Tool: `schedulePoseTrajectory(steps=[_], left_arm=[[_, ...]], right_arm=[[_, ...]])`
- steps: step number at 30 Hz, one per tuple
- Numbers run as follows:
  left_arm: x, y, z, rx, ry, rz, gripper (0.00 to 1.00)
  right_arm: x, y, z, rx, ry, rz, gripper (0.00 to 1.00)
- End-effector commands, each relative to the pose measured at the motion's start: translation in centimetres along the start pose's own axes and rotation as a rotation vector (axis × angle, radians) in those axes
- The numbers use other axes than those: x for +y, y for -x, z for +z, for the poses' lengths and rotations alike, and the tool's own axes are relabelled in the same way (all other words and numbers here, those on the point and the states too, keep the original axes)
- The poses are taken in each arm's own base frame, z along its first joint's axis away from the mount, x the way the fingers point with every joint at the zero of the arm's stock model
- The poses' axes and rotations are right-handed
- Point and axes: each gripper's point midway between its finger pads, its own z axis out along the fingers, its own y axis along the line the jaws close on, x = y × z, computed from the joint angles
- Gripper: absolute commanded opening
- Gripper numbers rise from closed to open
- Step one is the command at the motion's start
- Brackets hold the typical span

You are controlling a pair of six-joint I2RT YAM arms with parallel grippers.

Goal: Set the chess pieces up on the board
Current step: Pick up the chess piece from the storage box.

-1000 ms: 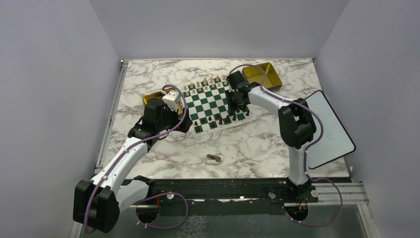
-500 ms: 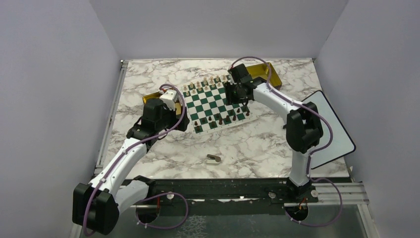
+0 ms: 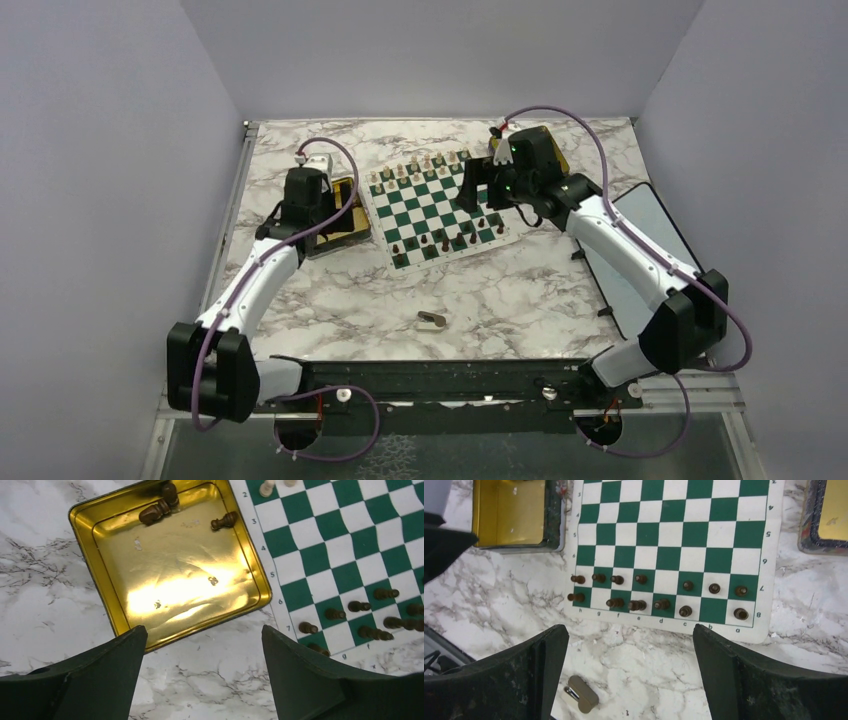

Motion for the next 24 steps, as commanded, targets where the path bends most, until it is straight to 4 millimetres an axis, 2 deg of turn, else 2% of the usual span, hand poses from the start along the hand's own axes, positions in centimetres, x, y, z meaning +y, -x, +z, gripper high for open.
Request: schedulePoseTrajectory(steps=[1, 4, 9, 11, 13, 17, 19, 21, 24], left_arm=[[2.0, 2.2, 2.1, 0.005, 0.043, -0.044, 0.81], [2.1, 3.4, 3.4, 0.009, 0.014, -0.214, 0.71], [2.5, 4.9, 5.3, -0.054, 0.075, -0.525, 0.68], [2.2, 5.3, 6.1, -0.065, 0.072, -0.659, 0.67], [1.8, 5.4, 6.9, -0.06, 0.071, -0.796, 0.61], [1.4, 4.5, 8.5, -0.032, 0.103, -1.056, 0.56], [1.7, 3.6, 9.3, -0.023, 0.141, -1.16, 0.45], [1.9, 3.0, 10.0, -0.02, 0.17, -1.231, 0.36], [2.1, 2.7, 11.2, -0.018, 0.208, -1.283, 0.33]], right_arm=[[1.3, 0.2, -2.2, -0.062, 0.083, -0.013, 1.0], [1.4, 0.0, -3.7, -0.085, 0.092, -0.029, 1.0], [1.9, 0.1, -5.5, -0.128, 0.122, -0.042, 1.0], [2.2, 0.0, -5.8, -0.131, 0.138, -0.039, 1.0], [2.3, -0.3, -6.1, -0.129, 0.148, -0.037, 1.0], [2.1, -0.6, -6.2, -0.127, 0.14, -0.041, 1.0], [1.9, -0.6, -6.3, -0.129, 0.133, -0.05, 1.0], [1.8, -0.6, -6.4, -0.133, 0.123, -0.06, 1.0], [1.5, -0.5, -6.4, -0.138, 0.107, -0.069, 1.0]])
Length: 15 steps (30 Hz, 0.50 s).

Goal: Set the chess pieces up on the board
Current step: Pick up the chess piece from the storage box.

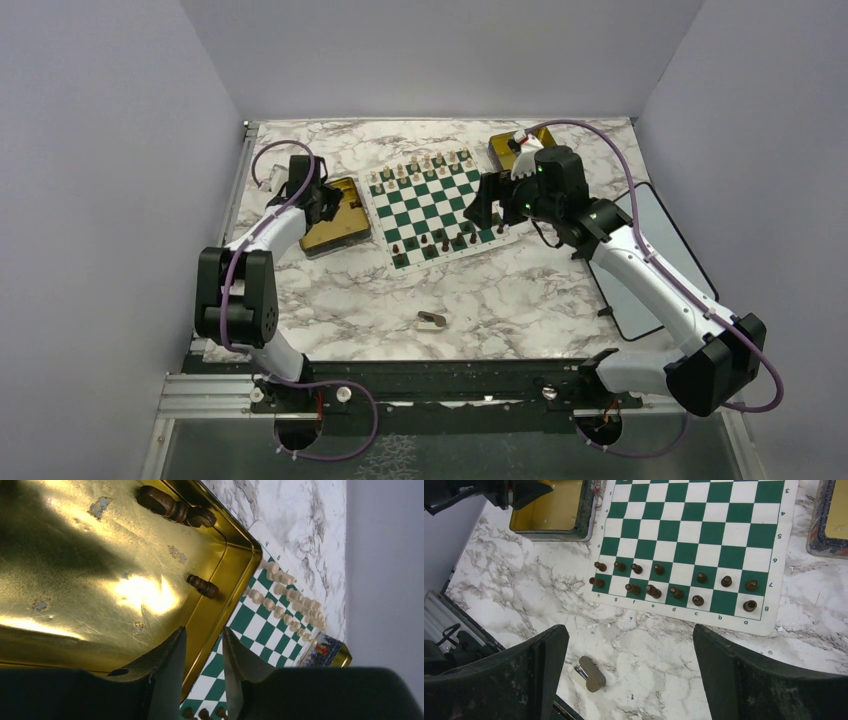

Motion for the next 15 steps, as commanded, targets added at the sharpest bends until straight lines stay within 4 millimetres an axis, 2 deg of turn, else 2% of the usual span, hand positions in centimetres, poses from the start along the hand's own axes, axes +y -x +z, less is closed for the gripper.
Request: schedulePoseTrajectory(steps=[1, 7, 15], left_arm=[[-0.8, 0.9, 1.8, -0.061, 0.029, -0.228, 0.33], [0.2, 0.6, 4.1, -0.071, 0.087, -0.305, 0.32], [-0.4, -0.2, 6.3, -0.05, 0.109, -0.305, 0.33]], right_arm=[[-0.1, 0.9, -0.7, -0.041, -0.005, -0.036, 1.0], [-0.4, 0.7, -0.1, -0.027, -0.013, -0.047, 1.0], [-0.9, 0.5, 0.5, -0.013, -0.029, -0.057, 1.0]])
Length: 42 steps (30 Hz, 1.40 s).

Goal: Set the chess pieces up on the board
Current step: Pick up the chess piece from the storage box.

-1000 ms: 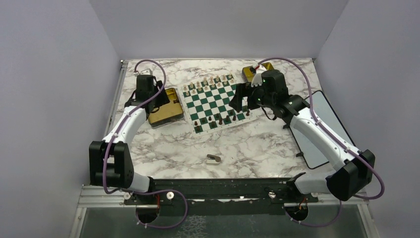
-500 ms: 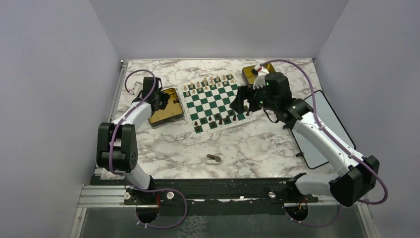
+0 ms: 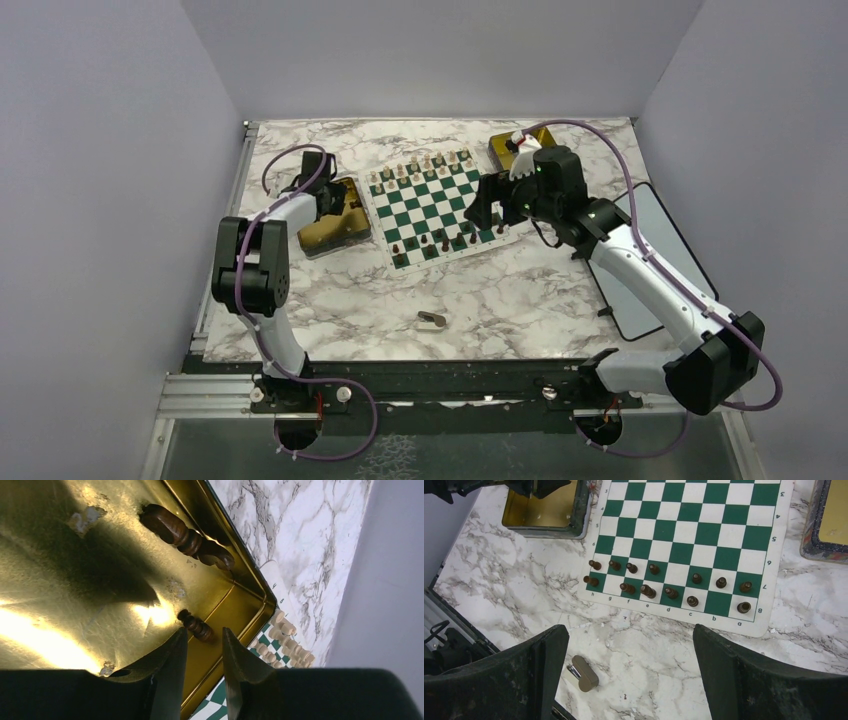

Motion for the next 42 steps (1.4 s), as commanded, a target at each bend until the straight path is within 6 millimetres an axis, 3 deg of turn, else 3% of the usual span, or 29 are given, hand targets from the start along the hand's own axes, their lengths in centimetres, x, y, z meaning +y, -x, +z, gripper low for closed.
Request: schedulePoseTrajectory(steps=[1, 15, 24, 32, 42], left_arm=[[-1.2, -0.3, 0.8, -0.015, -0.002, -0.065, 0.33], [0.3, -2.2, 2.7, 0.03, 0.05, -0.091, 0.36], [1.0, -2.1, 3.2, 0.006, 0.087, -0.131, 0.36], [2.4, -1.7, 3.0, -0.034, 0.143, -0.178, 0.27], [2.6, -2.1, 3.3, -0.023, 0.165, -0.192, 0.25]], right_arm=[[-0.8, 0.5, 0.5, -0.014, -0.029, -0.023, 1.0], [-1.1, 0.5, 0.6, -0.012, -0.044, -0.026, 1.0], [-1.2, 0.5, 0.7, -0.007, -0.05, -0.027, 1.0], [-1.2, 0.6, 0.7, -0.008, -0.056, -0.026, 1.0], [-1.1, 0.9, 0.1, -0.02, -0.053, -0.028, 1.0]])
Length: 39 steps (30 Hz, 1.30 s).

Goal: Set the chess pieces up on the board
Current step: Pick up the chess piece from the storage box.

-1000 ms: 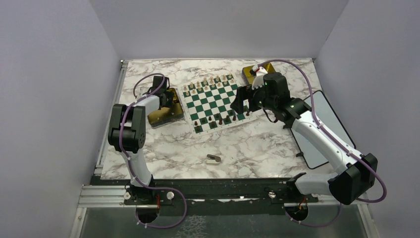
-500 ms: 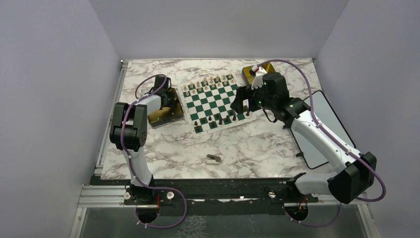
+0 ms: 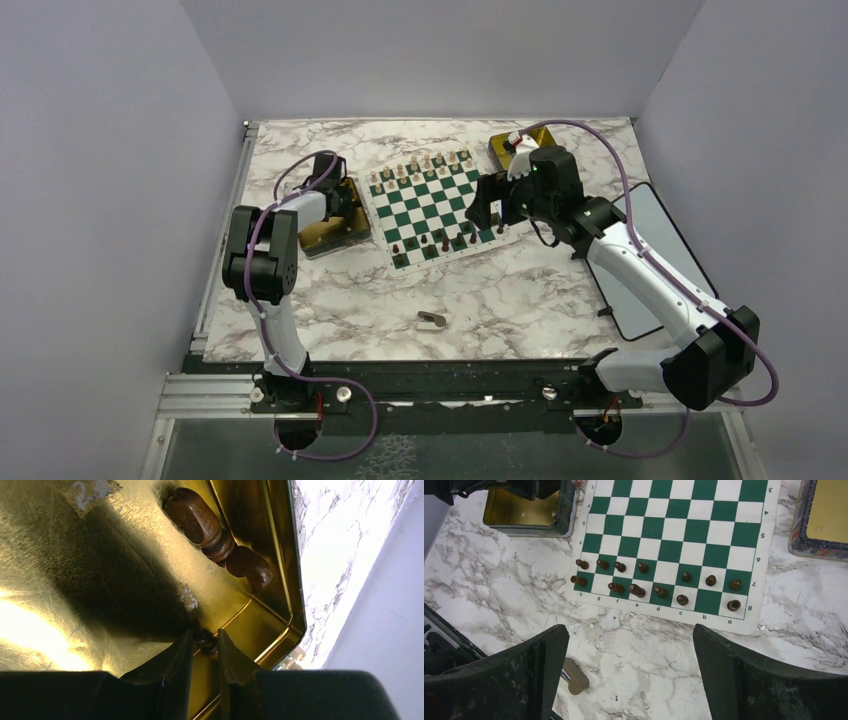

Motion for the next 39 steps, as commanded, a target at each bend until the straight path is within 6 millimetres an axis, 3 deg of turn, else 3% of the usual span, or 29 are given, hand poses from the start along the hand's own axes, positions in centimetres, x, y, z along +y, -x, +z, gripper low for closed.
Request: schedulePoseTrajectory(steps=[1, 7, 13, 25, 34, 39], left_arm=[[2.1, 0.0, 0.6, -0.029, 0.102, -0.057, 0.24], [1.5, 0.1, 0.1, -0.029, 0.088, -0.046, 0.14], [0.1, 1.5, -1.8, -0.083, 0.043, -0.028, 0.09], [-3.9, 5.2, -8.0, -0.241, -0.11, 0.162, 0.08], [-5.4, 3.2, -14.9, -0.124, -0.39, 0.404, 0.08], [-6.1, 0.2, -19.2, 0.009, -0.593, 0.524, 0.08]], right_arm=[[-0.1, 1.4, -0.7, -0.04, -0.011, -0.01, 1.0], [0.1, 1.7, -1.2, -0.052, -0.004, -0.013, 1.0], [0.7, 2.3, -2.0, -0.084, 0.016, -0.003, 1.0], [1.0, 1.8, -3.4, -0.122, 0.027, 0.038, 1.0], [4.4, 0.7, -3.3, -0.146, 0.247, 0.031, 0.92], [5.1, 1.2, -2.8, -0.18, 0.306, -0.025, 0.89]])
